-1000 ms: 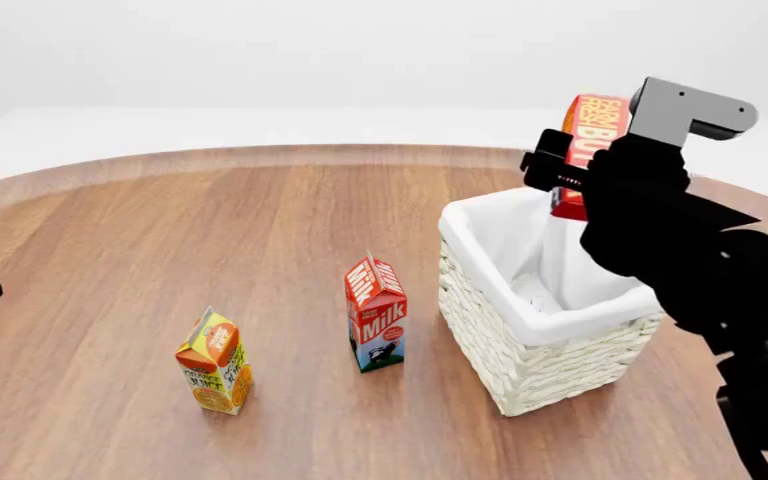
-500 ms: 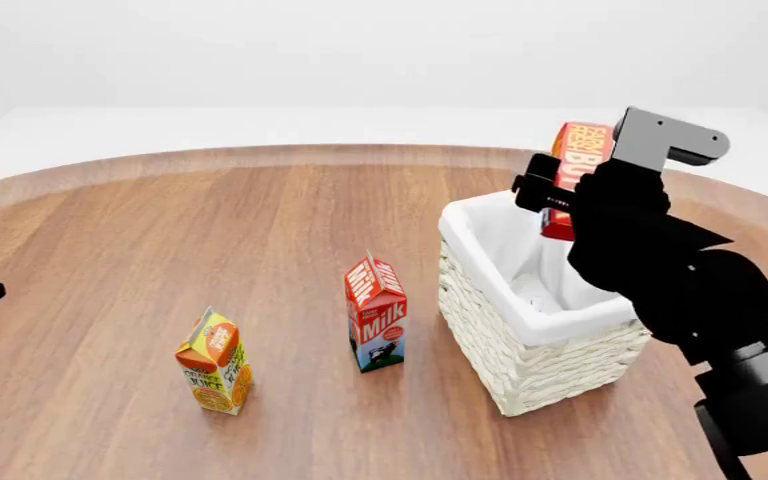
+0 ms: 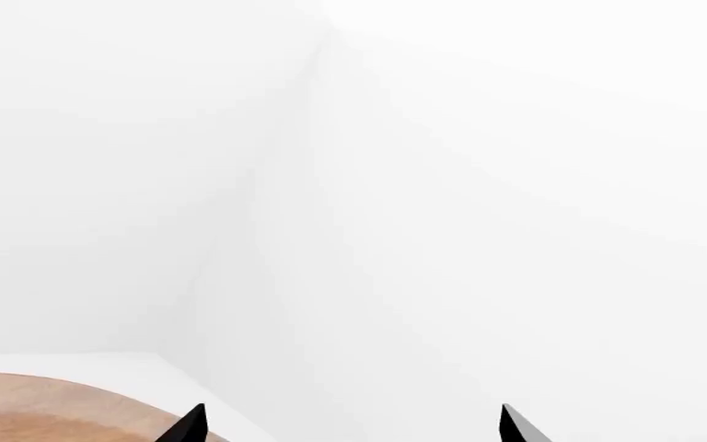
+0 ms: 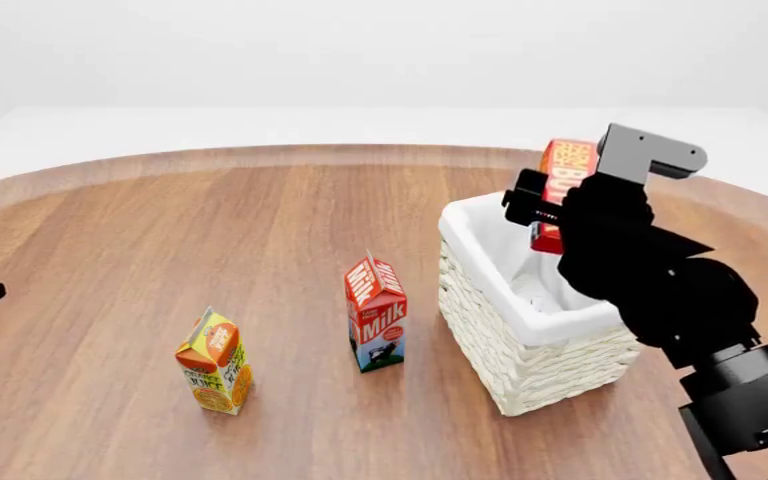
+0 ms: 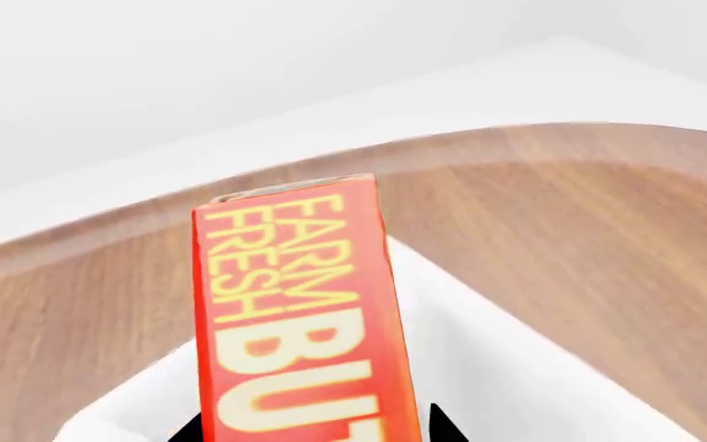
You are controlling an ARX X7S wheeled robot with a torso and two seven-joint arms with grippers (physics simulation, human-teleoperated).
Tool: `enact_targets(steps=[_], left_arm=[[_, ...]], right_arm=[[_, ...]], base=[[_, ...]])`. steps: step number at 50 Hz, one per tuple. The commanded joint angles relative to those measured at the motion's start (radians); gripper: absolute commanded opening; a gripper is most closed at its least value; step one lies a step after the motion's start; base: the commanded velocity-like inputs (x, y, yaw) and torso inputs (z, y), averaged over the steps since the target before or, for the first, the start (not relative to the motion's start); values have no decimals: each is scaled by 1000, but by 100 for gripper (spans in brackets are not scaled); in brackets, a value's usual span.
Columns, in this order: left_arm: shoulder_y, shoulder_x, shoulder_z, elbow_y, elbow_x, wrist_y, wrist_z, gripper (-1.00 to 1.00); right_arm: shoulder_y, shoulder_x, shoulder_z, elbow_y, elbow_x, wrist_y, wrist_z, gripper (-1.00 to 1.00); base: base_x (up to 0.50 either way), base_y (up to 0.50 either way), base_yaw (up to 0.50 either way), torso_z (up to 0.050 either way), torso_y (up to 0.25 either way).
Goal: Pick up the cream cheese box and the butter, and put them in the basket.
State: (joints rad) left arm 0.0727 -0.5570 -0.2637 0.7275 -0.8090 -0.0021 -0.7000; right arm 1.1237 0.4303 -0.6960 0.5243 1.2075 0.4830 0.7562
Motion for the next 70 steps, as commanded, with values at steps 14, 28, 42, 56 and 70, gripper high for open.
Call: enact_targets(steps=[14,28,42,56,70], left_arm=[[-2,0,2,-5,0,3,1,100],[3,-2,0,5,0,0,-6,100],[4,-5,-4,4,-5,0,-7,100],[2,-4,-2,2,-3,2,-7,100],[-2,-4,-1,-1,-3,3,-7,100]], right_arm=[[10,-14,9,43,-61,-4,-32,-100],[-3,-14,10,52,-60,-5,-29,-100],[-13,-6,15,49,-57,-6,-16,-100],[-10,-12,13,66,-58,-5,-29,-100],[-9,-18,13,82,-57,-7,-50,100]], base=[[0,0,0,1,1],[0,0,0,0,1],[0,0,0,1,1],[-1,0,0,0,1],[0,0,0,1,1]])
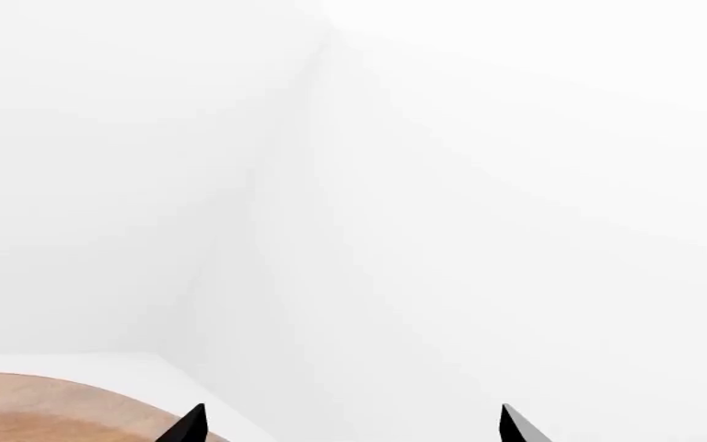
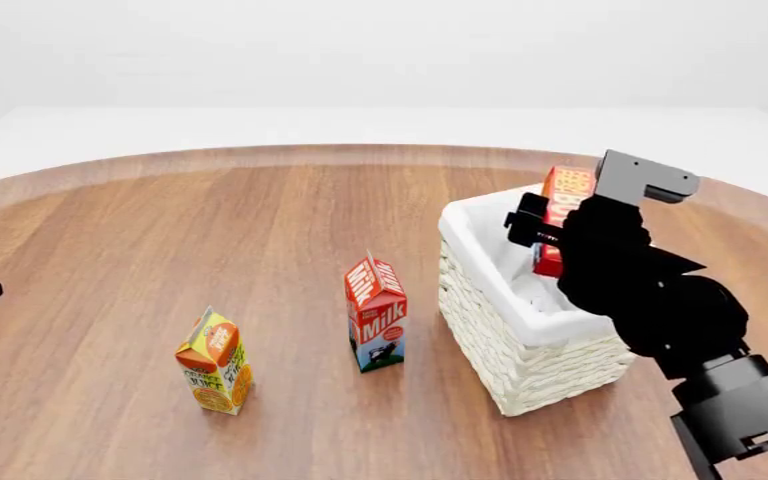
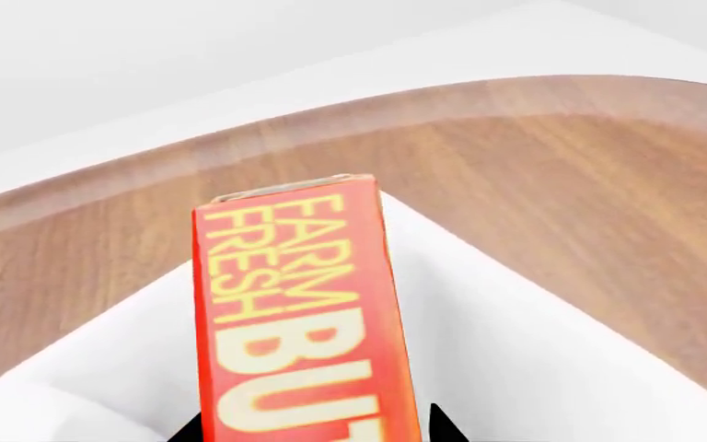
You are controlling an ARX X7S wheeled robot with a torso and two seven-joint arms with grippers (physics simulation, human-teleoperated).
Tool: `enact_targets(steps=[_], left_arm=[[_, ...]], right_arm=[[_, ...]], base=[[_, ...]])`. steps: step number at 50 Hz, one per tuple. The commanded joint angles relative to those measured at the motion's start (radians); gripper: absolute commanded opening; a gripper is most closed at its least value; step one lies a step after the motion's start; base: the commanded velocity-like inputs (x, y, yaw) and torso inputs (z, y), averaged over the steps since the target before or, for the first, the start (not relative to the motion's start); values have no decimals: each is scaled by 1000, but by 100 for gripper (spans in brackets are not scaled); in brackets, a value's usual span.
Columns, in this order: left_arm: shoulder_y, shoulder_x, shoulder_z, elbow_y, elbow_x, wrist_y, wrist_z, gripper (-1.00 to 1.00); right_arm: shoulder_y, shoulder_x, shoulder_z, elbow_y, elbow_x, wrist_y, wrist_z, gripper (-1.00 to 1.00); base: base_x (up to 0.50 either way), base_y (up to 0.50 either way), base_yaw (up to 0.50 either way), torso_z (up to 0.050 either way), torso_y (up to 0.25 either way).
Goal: Pick up the cream cheese box and the butter, and put them in the basket.
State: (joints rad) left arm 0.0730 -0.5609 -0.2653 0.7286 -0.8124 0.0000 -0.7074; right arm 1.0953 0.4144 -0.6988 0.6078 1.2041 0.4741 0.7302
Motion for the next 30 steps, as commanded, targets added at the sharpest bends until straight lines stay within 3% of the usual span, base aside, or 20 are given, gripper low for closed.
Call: enact_targets(steps=[1,30], left_arm=[[-1,-2,-1,0,-2,0,-1,100],[5,0,-1,3,2,3,-3,100]], right_arm=[[19,-1,14,-2,-54,4,-23,100],[2,57,33,-128,-24,37,39,100]], base=[[0,0,0,0,0],[0,0,0,0,0]])
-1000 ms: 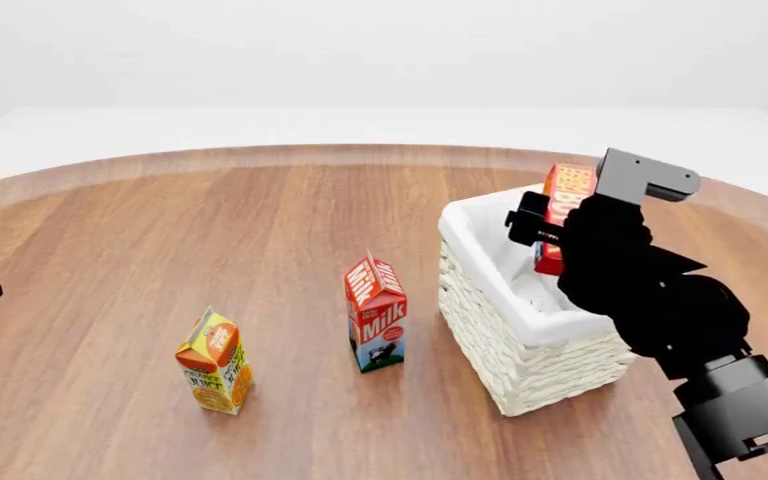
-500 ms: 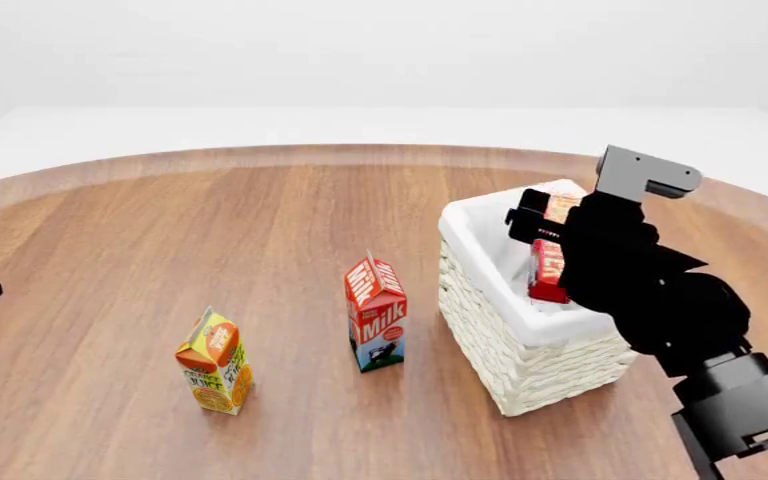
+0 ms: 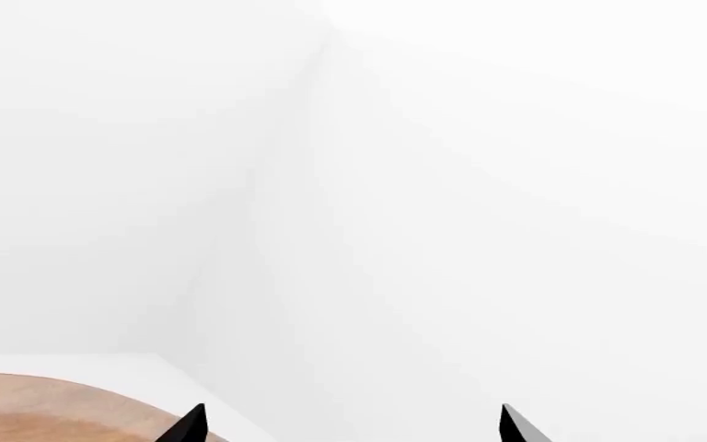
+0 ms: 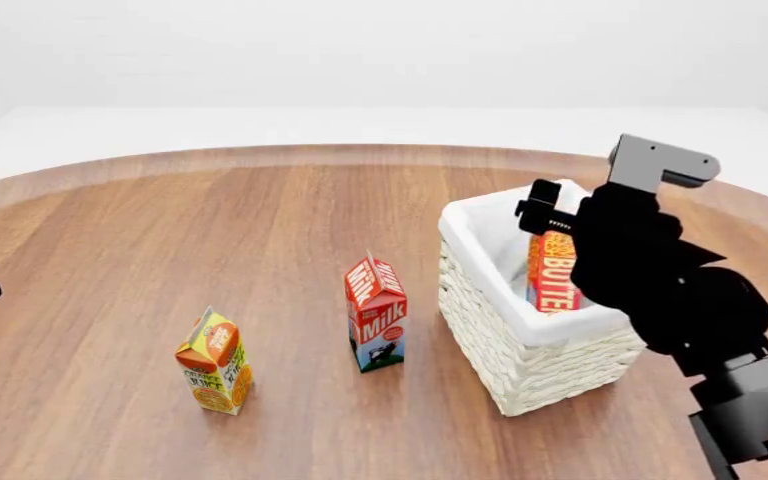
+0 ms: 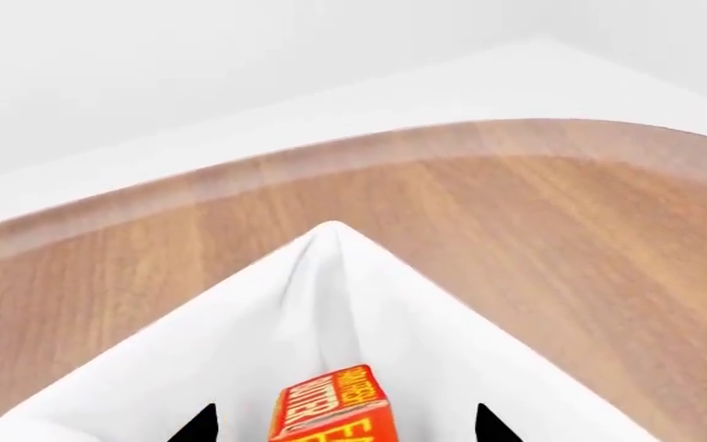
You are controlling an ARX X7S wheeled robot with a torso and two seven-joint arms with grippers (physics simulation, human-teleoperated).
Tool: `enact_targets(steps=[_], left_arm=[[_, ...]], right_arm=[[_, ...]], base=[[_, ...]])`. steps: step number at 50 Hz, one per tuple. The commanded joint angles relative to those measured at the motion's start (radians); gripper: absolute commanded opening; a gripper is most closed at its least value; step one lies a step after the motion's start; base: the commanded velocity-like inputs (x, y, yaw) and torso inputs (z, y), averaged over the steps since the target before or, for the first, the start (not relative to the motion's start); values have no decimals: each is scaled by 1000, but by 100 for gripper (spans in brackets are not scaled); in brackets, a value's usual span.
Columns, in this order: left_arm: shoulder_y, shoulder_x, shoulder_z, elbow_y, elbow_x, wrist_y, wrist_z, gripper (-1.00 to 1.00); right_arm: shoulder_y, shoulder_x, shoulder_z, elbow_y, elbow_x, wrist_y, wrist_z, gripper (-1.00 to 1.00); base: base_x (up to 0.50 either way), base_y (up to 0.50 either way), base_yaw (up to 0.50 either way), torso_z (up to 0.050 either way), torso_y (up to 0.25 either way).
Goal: Pick up the cream cheese box and the butter, and put them in the basket.
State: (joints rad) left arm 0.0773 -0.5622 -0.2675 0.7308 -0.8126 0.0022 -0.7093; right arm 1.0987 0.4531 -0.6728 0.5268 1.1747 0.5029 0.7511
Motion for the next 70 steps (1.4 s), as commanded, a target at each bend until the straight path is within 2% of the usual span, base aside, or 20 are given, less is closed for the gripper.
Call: enact_targets(steps=[1,23,39,70], left_arm=[[2,0,-1,4,0,0,-3,100],[8,-4,-7,12,-3,1,-7,100],[6,-6,-6,13,-2,1,-8,100],[6,-3,-5,3,1,8,-2,100]], right_arm=[[-5,27,13,-72,12,10,27,100],[-14,146,38,-369,79,95,150,100],[-29,198,33,-527,29,59,148,100],[-72,297,61,-792,51,53,196,100]], base=[[0,0,0,0,0],[0,0,0,0,0],[0,0,0,0,0],[0,0,0,0,0]])
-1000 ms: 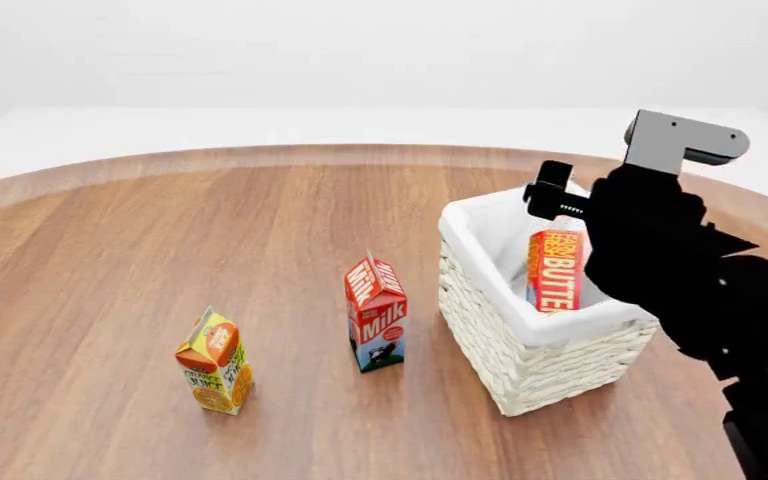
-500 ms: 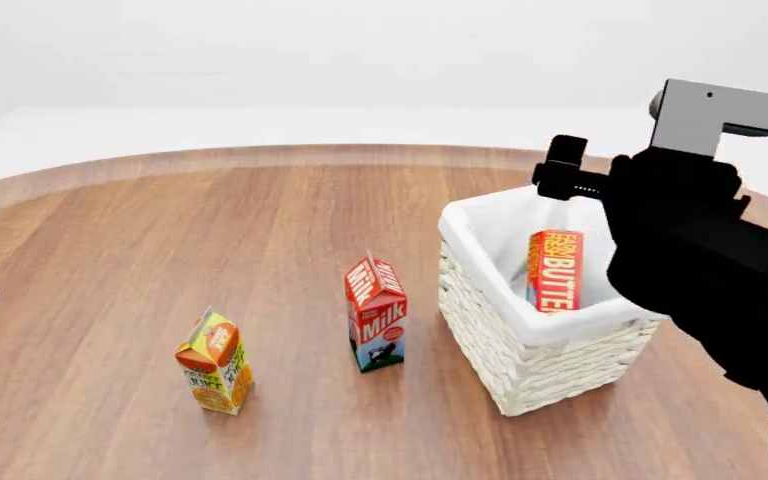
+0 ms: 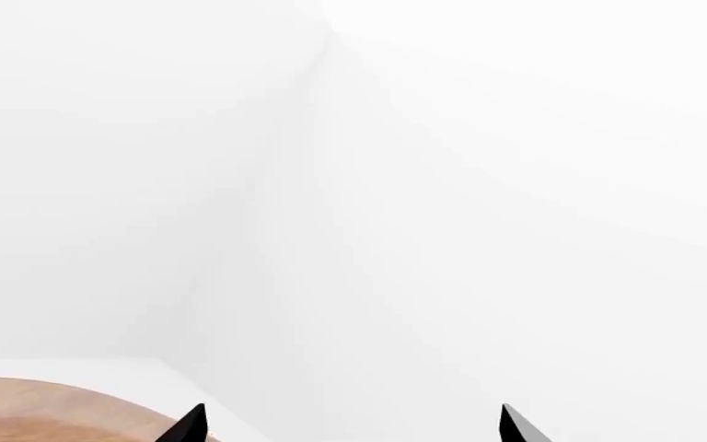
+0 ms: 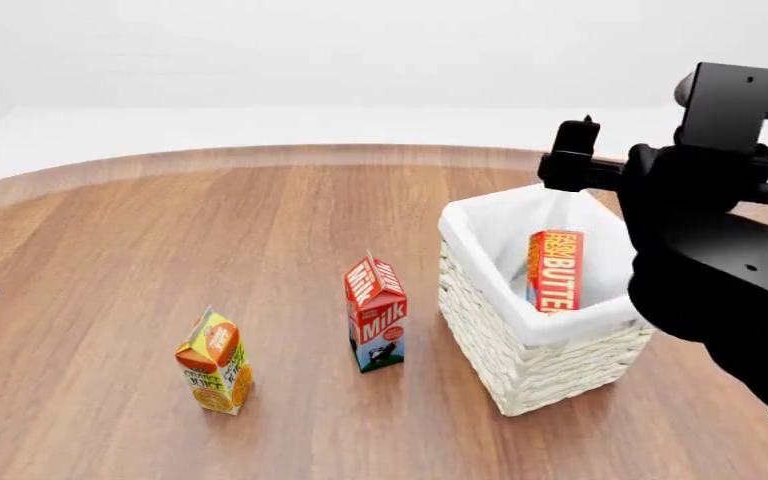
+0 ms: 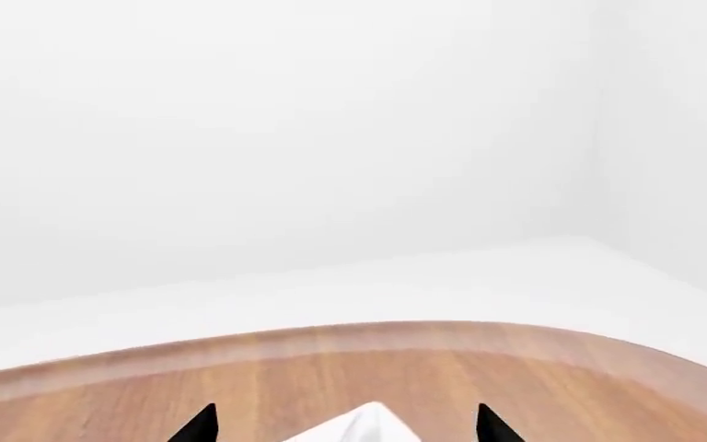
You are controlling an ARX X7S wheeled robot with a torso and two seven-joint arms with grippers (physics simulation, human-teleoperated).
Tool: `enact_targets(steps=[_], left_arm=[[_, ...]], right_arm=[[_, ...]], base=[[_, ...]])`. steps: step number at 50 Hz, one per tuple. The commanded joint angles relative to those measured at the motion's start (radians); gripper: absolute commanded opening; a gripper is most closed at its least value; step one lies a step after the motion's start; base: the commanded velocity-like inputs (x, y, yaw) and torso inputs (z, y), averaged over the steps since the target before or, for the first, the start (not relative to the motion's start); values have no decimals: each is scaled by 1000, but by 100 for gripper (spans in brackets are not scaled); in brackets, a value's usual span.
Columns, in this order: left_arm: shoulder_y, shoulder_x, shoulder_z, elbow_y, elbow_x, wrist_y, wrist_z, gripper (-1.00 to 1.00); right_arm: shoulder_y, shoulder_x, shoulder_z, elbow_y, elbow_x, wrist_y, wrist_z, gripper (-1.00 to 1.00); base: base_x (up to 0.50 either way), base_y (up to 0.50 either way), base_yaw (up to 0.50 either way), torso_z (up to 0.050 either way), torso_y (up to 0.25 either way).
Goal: Pick up the cream cheese box and the butter, and put them in the basket.
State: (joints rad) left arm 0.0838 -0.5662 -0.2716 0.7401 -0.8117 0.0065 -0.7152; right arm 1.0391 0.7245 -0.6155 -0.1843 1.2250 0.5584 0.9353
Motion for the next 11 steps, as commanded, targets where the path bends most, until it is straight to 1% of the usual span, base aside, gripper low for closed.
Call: enact_targets(steps=[1,11], left_arm=[[0,2,0,-6,0,5,4,100],[4,-2,-3,8,-2,0,-5,100]], right_arm=[[-15,31,7,-93,0,-7,14,100],[-21,43,2,-170,-5,-4,29,100]], base=[[0,0,0,0,0],[0,0,0,0,0]])
